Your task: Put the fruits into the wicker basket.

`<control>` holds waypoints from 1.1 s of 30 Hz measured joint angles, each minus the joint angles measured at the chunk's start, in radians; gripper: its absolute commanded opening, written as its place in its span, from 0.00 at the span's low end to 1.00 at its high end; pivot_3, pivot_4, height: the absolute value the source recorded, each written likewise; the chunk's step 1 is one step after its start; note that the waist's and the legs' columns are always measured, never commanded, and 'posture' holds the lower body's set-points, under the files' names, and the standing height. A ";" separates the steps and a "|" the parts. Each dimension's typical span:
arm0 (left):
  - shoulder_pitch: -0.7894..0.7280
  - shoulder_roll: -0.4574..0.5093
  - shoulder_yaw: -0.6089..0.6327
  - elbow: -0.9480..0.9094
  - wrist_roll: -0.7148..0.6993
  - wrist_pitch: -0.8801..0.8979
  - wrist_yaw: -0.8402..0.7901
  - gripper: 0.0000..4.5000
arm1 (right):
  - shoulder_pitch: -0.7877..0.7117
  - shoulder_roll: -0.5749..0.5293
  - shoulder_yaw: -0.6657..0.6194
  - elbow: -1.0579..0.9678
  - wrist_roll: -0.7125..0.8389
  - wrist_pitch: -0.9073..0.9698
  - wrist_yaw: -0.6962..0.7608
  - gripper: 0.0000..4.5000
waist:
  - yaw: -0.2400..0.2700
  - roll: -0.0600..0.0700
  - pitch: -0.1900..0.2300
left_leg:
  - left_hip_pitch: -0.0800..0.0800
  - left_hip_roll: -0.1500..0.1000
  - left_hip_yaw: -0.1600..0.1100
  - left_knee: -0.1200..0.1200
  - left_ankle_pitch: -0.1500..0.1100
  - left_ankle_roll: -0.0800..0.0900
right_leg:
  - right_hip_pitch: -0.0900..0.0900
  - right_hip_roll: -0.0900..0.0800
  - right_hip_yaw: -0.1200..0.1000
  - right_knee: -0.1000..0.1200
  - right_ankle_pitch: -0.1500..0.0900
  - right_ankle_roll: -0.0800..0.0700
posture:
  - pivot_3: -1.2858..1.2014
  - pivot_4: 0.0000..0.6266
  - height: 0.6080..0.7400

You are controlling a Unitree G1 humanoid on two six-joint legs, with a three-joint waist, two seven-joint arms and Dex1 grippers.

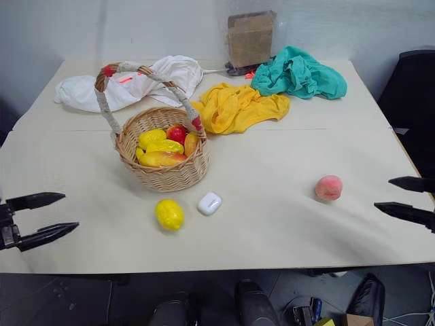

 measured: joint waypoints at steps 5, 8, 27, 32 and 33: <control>-0.010 -0.001 -0.003 -0.001 0.002 0.002 0.011 0.99 | 0.002 0.001 0.022 -0.002 0.000 0.002 -0.001 1.00 | 0.000 0.001 0.000 | 0.000 0.000 0.000 0.000 0.000 -0.001 | 0.000 0.000 0.000 0.000 0.000 0.001 | 0.52 0.24 1.00; -0.021 -0.002 -0.003 -0.002 0.000 0.003 0.021 0.99 | 0.008 0.001 0.022 -0.011 0.000 0.002 -0.009 1.00 | 0.000 0.001 0.000 | 0.000 0.000 0.000 0.000 0.000 -0.001 | 0.000 0.000 0.000 0.000 0.000 0.001 | 0.52 0.24 1.00; -0.136 -0.002 -0.098 -0.038 -0.029 0.045 0.033 0.99 | -0.009 0.035 0.021 -0.272 0.060 0.114 -0.131 1.00 | -0.025 0.001 0.001 | 0.000 0.001 0.000 0.010 0.000 -0.002 | 0.000 0.000 0.001 0.010 0.000 0.001 | 0.52 0.24 1.00; -0.218 0.018 -0.193 -0.180 -0.127 0.119 0.030 0.99 | -0.184 0.164 0.160 -0.581 0.155 0.223 -0.301 1.00 | -0.026 -0.002 0.001 | 0.000 0.002 -0.002 0.012 0.000 -0.002 | 0.000 0.001 0.000 0.013 0.000 0.001 | 0.52 0.24 1.00; -0.265 0.041 -0.234 -0.211 -0.141 0.126 0.029 0.99 | -0.283 0.273 0.288 -0.658 0.141 0.250 -0.399 1.00 | -0.032 -0.006 0.001 | 0.000 0.003 -0.002 0.012 0.003 -0.007 | 0.000 0.003 0.000 0.014 0.001 -0.001 | 0.52 0.24 1.00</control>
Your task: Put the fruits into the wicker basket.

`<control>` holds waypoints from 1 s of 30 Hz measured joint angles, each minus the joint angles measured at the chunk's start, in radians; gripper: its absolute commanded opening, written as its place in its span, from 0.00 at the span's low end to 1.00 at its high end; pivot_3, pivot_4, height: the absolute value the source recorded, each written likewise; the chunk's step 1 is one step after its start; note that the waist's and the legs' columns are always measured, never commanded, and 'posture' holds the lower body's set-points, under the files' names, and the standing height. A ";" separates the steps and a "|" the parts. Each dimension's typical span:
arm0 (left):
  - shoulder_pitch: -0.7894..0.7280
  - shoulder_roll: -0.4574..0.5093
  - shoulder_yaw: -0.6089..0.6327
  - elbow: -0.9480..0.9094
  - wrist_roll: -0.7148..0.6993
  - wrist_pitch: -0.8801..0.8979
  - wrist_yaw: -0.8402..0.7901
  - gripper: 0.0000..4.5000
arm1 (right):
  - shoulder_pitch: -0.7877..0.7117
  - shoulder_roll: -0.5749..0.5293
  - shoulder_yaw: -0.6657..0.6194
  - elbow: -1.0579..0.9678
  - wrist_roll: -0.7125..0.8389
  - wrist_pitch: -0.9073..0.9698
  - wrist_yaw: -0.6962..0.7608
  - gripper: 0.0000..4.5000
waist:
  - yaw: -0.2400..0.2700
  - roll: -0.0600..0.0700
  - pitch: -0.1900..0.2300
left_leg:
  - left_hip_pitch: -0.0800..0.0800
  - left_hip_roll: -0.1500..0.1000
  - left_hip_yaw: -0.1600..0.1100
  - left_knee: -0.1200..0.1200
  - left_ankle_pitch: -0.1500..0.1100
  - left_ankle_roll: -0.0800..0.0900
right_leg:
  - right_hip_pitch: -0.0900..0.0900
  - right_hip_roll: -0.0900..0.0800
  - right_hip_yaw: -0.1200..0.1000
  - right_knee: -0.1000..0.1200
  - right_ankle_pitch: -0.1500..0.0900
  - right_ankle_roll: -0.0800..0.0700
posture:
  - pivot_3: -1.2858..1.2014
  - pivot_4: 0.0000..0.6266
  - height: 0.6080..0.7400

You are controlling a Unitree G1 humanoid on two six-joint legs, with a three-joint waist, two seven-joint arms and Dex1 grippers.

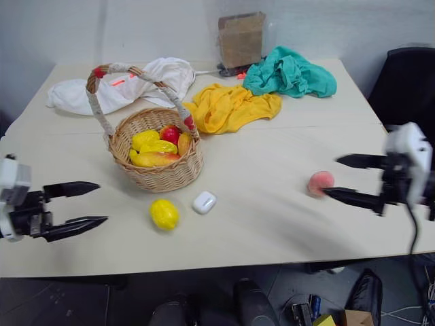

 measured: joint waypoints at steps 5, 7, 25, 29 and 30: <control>-0.092 0.050 -0.045 -0.020 -0.035 0.018 -0.025 0.99 | -0.129 0.241 0.323 -0.044 -0.109 0.065 -0.213 1.00 | 0.002 0.003 0.002 | -0.007 -0.001 0.000 -0.001 0.004 -0.003 | -0.008 0.000 0.000 0.001 0.000 -0.001 | 0.52 0.24 1.00; -0.114 0.074 -0.068 -0.016 -0.037 0.019 -0.045 0.99 | -0.182 0.328 0.440 -0.008 -0.191 0.097 -0.305 1.00 | 0.003 0.002 0.001 | -0.016 0.000 0.000 0.001 0.004 -0.003 | -0.016 0.000 0.000 0.002 0.000 -0.001 | 0.52 0.24 1.00; -0.158 0.126 -0.105 0.018 -0.027 0.028 -0.087 0.99 | -0.245 0.590 0.703 0.255 -0.426 0.066 -0.364 1.00 | 0.003 0.001 0.001 | -0.020 -0.001 0.002 0.010 0.005 -0.003 | -0.022 0.001 0.000 0.014 -0.002 -0.001 | 0.52 0.24 1.00; -0.186 0.126 -0.117 0.017 -0.027 0.029 -0.085 1.00 | -0.258 0.591 0.747 0.297 -0.506 -0.018 -0.369 0.80 | -0.002 -0.001 0.000 | -0.016 -0.001 0.001 0.011 0.005 -0.003 | -0.018 0.001 0.000 0.016 -0.002 -0.001 | 0.52 0.24 1.00; -0.190 0.126 -0.122 0.017 -0.027 0.029 -0.084 1.00 | -0.256 0.591 0.744 0.301 -0.510 -0.031 -0.367 0.71 | -0.002 -0.001 0.000 | -0.016 -0.001 0.001 0.011 0.005 -0.003 | -0.018 0.001 0.000 0.016 -0.002 -0.001 | 0.52 0.24 1.00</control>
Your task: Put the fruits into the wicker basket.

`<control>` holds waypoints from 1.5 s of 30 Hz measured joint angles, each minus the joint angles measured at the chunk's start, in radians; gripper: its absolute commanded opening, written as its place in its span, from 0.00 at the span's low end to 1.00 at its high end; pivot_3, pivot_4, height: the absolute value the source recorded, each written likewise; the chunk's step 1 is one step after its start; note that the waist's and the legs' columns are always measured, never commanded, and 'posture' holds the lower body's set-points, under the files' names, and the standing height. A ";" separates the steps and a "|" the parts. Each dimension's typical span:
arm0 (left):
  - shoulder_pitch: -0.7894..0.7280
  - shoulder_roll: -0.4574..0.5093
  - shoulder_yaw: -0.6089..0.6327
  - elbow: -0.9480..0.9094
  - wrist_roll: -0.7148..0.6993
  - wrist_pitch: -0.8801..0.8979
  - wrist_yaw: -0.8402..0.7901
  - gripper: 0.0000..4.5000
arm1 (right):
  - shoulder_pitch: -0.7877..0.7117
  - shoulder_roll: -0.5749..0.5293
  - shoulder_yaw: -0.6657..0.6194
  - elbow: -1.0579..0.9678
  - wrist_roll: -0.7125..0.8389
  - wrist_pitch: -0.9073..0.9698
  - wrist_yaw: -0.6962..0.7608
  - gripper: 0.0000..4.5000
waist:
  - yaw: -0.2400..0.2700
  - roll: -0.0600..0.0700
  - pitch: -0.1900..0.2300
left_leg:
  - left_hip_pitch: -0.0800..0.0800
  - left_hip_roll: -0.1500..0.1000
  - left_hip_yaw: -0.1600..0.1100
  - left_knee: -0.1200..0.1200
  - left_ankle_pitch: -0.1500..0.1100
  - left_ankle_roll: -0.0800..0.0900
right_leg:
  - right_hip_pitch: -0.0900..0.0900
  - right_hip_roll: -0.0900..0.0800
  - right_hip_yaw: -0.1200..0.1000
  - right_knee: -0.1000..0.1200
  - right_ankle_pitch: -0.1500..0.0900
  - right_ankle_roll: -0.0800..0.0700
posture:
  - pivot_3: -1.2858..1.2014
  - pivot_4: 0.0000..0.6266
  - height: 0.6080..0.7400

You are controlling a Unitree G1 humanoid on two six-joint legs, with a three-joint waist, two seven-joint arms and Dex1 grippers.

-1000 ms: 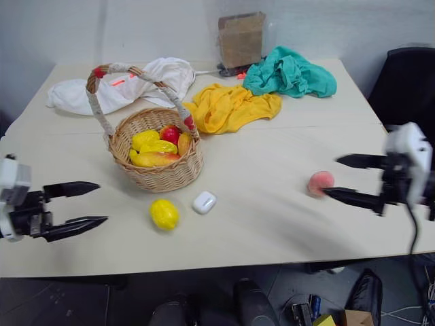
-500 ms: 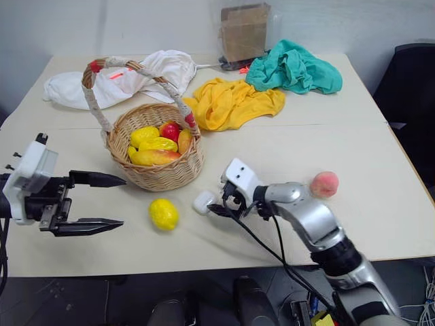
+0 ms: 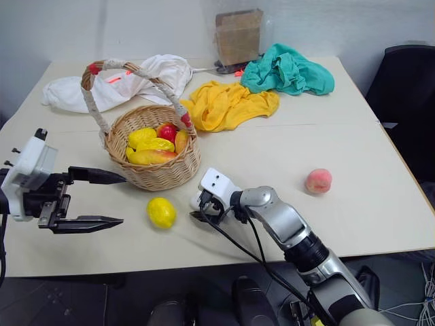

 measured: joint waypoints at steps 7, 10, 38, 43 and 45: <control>-0.020 -0.029 -0.038 -0.007 -0.005 0.002 0.030 1.00 | 0.121 -0.040 -0.214 -0.134 0.194 0.088 0.092 0.65 | 0.012 0.000 0.001 | -0.003 0.000 -0.001 0.000 -0.001 0.001 | -0.001 0.000 0.000 -0.002 0.000 0.000 | 0.52 0.24 1.00; -0.023 -0.062 -0.067 -0.013 -0.007 0.001 0.046 1.00 | 0.125 -0.080 -0.378 -0.245 0.327 0.167 0.103 0.65 | 0.012 0.000 0.001 | -0.003 0.000 -0.001 0.000 -0.001 0.001 | -0.001 0.000 0.000 -0.002 0.000 0.001 | 0.52 0.24 1.00; -0.061 -0.199 -0.218 -0.042 0.043 -0.059 0.132 1.00 | 0.408 -0.477 -0.915 0.151 0.217 0.086 -0.060 0.99 | 0.004 0.007 0.004 | 0.000 -0.005 0.000 -0.004 0.002 0.002 | 0.002 -0.002 0.004 -0.003 0.001 0.005 | 0.52 0.24 1.00; 0.086 -0.196 -0.105 -0.049 0.049 -0.059 0.145 1.00 | 0.356 -0.661 -0.929 0.120 0.282 0.079 0.154 0.99 | -0.006 0.008 0.005 | 0.002 -0.004 0.000 -0.006 0.003 0.002 | 0.001 -0.001 0.004 -0.003 0.001 0.004 | 0.52 0.24 1.00; 0.199 -0.196 -0.031 -0.079 0.075 -0.066 0.150 1.00 | 0.311 -0.745 -0.911 0.040 0.387 0.093 0.339 0.99 | -0.014 0.009 0.005 | 0.003 -0.003 0.000 -0.008 0.003 0.001 | 0.001 -0.001 0.004 -0.004 0.000 0.004 | 0.52 0.24 1.00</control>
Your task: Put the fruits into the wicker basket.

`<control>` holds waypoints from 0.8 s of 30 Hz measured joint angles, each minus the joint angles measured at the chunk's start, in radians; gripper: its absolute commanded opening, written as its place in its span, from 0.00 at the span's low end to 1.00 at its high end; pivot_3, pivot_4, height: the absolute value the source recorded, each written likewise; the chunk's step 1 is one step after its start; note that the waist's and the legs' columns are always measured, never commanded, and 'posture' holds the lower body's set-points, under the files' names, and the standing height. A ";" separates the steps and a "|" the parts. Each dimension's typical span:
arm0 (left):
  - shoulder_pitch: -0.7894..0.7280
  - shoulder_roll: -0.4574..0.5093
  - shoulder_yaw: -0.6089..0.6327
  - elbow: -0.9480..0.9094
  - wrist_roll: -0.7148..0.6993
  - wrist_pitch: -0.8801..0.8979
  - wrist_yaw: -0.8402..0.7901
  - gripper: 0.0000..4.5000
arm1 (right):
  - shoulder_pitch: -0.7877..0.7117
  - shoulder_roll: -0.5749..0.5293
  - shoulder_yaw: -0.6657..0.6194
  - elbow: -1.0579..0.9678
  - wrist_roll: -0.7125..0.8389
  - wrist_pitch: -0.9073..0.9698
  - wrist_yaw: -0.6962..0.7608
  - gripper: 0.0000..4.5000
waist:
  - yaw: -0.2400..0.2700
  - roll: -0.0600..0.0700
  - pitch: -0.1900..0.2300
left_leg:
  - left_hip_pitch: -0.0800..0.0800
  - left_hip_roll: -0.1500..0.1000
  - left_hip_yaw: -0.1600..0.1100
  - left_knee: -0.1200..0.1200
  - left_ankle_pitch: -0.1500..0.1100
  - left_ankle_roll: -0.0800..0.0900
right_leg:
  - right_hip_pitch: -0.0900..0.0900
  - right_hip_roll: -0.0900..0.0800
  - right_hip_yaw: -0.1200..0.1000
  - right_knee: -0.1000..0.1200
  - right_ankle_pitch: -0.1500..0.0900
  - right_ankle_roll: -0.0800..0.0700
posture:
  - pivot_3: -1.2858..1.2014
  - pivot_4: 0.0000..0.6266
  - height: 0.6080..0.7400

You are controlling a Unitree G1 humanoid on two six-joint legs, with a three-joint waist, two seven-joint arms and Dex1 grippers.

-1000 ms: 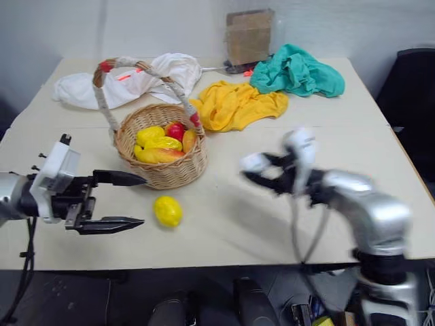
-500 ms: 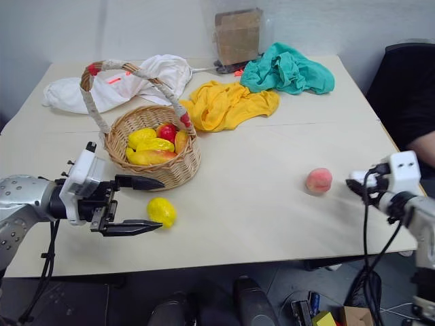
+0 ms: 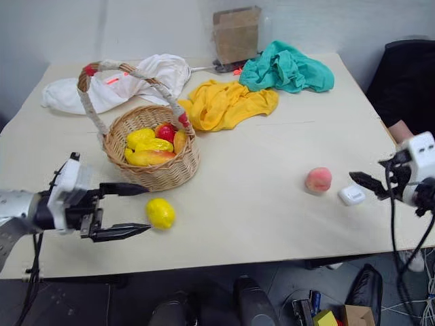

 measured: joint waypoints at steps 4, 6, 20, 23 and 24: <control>0.087 0.000 0.011 -0.018 0.101 -0.078 0.003 1.00 | -0.119 -0.042 0.068 -0.170 0.175 0.038 0.200 0.99 | 0.004 -0.003 -0.001 | 0.000 0.001 -0.005 -0.001 0.000 0.000 | 0.002 0.000 -0.003 -0.002 0.000 -0.001 | 0.52 0.24 1.00; 0.067 0.001 -0.034 -0.005 0.179 -0.145 0.010 1.00 | -0.174 -0.035 0.146 -0.197 0.209 0.053 0.238 0.99 | 0.019 -0.004 0.000 | -0.001 -0.002 -0.006 -0.001 0.000 0.002 | 0.004 -0.002 -0.004 -0.006 0.000 -0.001 | 0.52 0.24 1.00; -0.365 0.028 -0.470 0.355 0.535 -0.603 -0.181 1.00 | -0.257 0.101 0.376 -0.315 0.213 0.016 0.267 0.99 | 0.037 -0.004 0.000 | -0.010 -0.002 0.000 0.001 -0.004 0.009 | -0.003 -0.004 -0.003 -0.013 0.002 0.003 | 0.52 0.24 1.00; -0.446 -0.012 -0.532 0.406 0.563 -0.641 -0.213 1.00 | -0.222 0.112 0.366 -0.357 0.236 0.031 0.237 0.99 | 0.039 -0.004 0.000 | -0.010 -0.002 0.000 0.003 -0.004 0.009 | -0.002 -0.004 -0.003 -0.011 0.002 0.003 | 0.52 0.24 1.00; -0.465 -0.034 -0.549 0.418 0.568 -0.648 -0.218 1.00 | -0.207 0.113 0.363 -0.369 0.243 0.036 0.225 0.99 | 0.040 -0.004 0.000 | -0.010 -0.002 0.000 0.005 -0.004 0.009 | -0.002 -0.004 -0.003 -0.011 0.003 0.004 | 0.52 0.24 1.00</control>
